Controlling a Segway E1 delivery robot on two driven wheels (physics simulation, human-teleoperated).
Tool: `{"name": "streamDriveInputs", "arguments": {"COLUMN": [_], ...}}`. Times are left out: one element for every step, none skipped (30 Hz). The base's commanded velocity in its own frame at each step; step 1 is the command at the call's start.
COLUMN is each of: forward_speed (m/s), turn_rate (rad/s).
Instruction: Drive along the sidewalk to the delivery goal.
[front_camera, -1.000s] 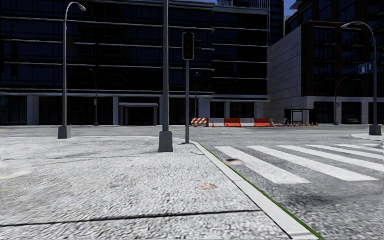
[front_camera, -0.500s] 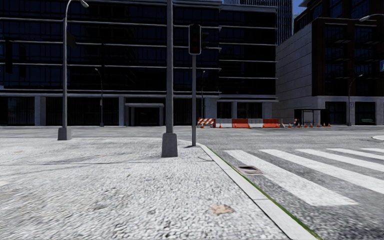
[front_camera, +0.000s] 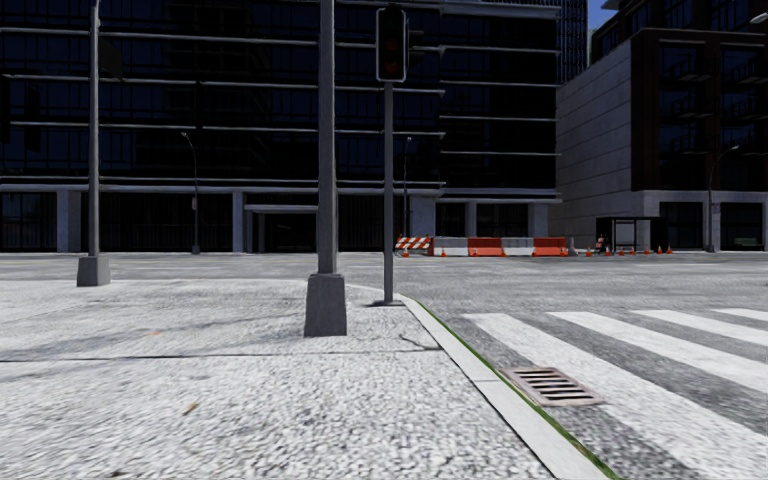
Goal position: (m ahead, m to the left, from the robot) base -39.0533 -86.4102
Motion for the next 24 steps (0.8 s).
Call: {"name": "streamDriveInputs", "arguments": {"forward_speed": [1.97,1.71,1.58,1.58,1.41,1.32,1.3,1.3,1.29,1.29,1.3,1.31,1.31,1.31,1.31,1.33,1.33,1.35,1.35,1.36,1.36,1.37,1.37,1.37], "turn_rate": [0.0,-0.14,-0.22,-0.22,-0.31,-0.43,-0.54,-0.54,-0.56,-0.57,-0.57,-0.58,-0.58,-0.6,-0.62,-0.63,-0.63,-0.63,-0.63,-0.63,-0.63,-0.63,-0.63,-0.63]}}
